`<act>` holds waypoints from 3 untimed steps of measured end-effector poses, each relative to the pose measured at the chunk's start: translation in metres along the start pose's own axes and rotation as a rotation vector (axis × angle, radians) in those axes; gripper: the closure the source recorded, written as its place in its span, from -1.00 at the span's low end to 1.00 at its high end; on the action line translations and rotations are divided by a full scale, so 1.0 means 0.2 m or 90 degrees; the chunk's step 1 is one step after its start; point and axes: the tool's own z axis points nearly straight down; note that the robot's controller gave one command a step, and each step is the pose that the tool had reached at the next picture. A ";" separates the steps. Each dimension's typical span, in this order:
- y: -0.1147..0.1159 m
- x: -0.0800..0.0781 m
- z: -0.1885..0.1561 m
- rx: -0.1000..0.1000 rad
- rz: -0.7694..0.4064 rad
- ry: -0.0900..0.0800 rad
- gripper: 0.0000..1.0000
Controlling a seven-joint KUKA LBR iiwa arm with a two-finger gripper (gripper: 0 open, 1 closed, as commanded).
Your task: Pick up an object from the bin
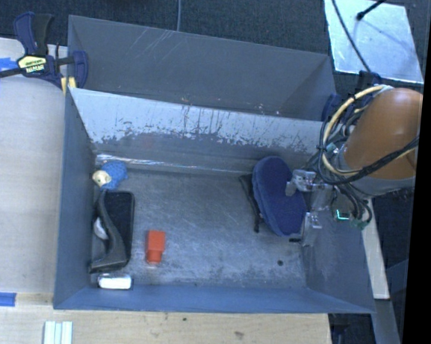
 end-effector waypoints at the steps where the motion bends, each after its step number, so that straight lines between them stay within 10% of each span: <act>1: 0.11 -0.15 0.36 0.000 0.131 -0.007 -1.00; 2: 0.03 -0.21 0.36 -0.005 0.147 0.002 -1.00; 3: 0.03 -0.20 0.37 -0.005 0.146 0.009 1.00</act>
Offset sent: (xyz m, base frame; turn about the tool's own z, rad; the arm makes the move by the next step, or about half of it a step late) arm 0.0276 0.0238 -0.0734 0.2058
